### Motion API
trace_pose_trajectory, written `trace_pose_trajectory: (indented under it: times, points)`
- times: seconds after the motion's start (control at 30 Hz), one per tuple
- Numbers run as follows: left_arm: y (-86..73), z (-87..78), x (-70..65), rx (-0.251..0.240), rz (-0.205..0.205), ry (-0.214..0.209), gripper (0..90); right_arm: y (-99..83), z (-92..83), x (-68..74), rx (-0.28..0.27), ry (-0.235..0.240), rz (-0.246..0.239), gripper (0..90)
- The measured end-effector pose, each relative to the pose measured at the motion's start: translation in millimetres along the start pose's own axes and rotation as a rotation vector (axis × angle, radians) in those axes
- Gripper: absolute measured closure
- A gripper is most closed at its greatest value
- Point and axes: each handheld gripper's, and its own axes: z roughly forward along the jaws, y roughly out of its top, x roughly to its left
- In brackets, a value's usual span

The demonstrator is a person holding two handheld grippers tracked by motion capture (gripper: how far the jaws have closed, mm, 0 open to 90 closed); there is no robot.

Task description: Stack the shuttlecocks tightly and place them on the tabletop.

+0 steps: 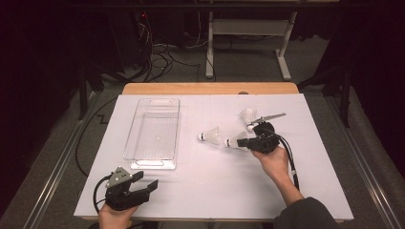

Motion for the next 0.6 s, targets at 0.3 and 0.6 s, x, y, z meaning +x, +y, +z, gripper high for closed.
trace_pose_trajectory:
  times: [0.3,0.6]
  points:
    - [0.2,0.3,0.0,0.002,0.005,-0.004,33.8,9.2,6.3,-1.2,-0.009,-0.001,0.002,90.0]
    - [0.5,1.2,0.2,0.011,0.009,-0.004,33.8,15.2,13.9,-0.1,-0.014,0.006,0.007,90.0]
